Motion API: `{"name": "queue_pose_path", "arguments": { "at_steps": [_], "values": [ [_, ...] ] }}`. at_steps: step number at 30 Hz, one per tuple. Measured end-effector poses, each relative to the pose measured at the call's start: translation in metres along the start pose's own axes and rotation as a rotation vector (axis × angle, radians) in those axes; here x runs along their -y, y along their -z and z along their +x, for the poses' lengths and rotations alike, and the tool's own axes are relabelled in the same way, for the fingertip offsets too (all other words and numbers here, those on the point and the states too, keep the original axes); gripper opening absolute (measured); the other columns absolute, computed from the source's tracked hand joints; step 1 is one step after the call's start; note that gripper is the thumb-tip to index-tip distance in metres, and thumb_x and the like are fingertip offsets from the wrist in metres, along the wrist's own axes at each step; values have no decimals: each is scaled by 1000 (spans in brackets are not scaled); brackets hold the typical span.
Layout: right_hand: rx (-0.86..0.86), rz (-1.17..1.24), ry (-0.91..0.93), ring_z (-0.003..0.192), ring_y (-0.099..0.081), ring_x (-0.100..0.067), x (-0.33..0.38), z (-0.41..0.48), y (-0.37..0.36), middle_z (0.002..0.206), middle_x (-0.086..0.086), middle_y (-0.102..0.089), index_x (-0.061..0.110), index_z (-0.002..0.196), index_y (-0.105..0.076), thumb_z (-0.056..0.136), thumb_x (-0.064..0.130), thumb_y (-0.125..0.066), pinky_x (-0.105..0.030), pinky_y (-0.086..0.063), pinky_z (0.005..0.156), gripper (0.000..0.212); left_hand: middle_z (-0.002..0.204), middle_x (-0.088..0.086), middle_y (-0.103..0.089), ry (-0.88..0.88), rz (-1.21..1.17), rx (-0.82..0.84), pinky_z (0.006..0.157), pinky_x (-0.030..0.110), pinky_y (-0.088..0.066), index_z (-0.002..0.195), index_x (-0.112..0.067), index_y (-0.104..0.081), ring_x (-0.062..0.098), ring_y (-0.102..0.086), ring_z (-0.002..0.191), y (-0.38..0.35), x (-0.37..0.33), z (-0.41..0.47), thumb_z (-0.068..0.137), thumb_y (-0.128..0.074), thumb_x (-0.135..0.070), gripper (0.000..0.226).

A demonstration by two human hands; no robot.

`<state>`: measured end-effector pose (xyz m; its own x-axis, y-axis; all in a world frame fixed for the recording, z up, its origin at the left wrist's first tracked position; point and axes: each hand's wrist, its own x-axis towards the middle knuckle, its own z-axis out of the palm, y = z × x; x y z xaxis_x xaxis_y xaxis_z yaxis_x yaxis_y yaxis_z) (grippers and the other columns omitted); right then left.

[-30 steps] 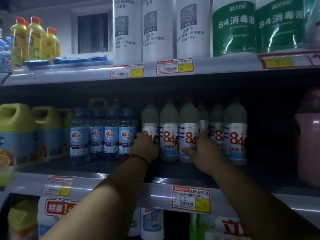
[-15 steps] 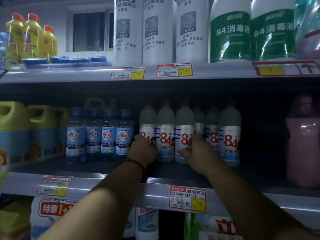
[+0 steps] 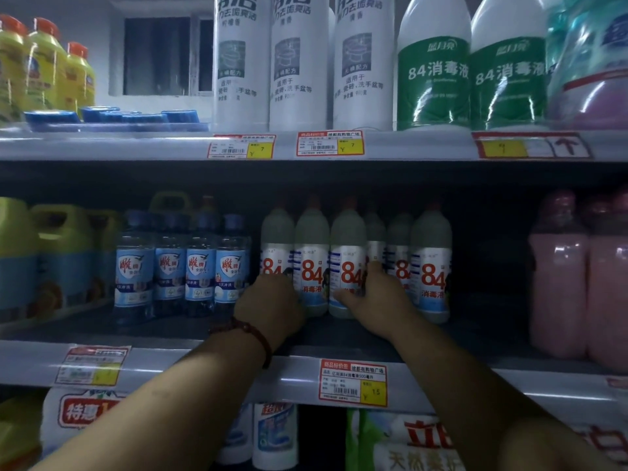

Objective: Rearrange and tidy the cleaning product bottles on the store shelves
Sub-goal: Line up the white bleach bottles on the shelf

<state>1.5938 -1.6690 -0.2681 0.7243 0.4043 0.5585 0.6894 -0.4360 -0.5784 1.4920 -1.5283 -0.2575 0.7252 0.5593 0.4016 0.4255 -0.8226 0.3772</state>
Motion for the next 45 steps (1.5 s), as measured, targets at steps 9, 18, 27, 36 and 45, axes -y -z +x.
{"name": "queue_pose_path", "arguments": {
  "at_steps": [9,18,27,36,45],
  "values": [
    [-408,-147,60,87,-57,-25,-20,-10,66,108,-13,-56,8,108,-55,91,32,-68,-28,-44,70,33,107,4,-66,-345,-136,-142,86,43,-57,113,-17,-61,20,-64,96,3,-20,-23,97,-56,-36,25],
    [-284,161,-234,102,-64,-28,-59,-12,85,120,-13,-64,5,126,-53,89,22,-73,-31,-50,79,45,126,12,-63,-425,-379,238,97,34,-51,126,-10,-57,26,-61,111,-46,-108,-18,93,-62,-19,34],
    [-220,363,-205,87,-67,-16,-73,-6,75,99,-3,-69,20,102,-58,84,19,-79,-31,-56,72,28,139,-8,-58,-337,-620,430,110,41,-43,140,-30,-53,15,-54,125,-56,-96,-5,81,-67,-35,61],
    [-62,157,-99,97,-66,-19,-61,-4,67,109,-2,-69,18,121,-57,89,24,-74,-39,-57,87,37,92,17,-74,-152,-847,191,87,53,-59,87,-5,-76,35,-71,94,-58,-84,2,92,-62,-13,17],
    [-61,125,-84,89,-60,-13,-59,-9,68,99,0,-64,15,123,-57,91,25,-71,-20,-44,67,36,92,15,-74,-127,-788,72,83,46,-61,89,-7,-75,31,-72,90,-40,-81,-3,92,-64,-14,14]
  ]
}}
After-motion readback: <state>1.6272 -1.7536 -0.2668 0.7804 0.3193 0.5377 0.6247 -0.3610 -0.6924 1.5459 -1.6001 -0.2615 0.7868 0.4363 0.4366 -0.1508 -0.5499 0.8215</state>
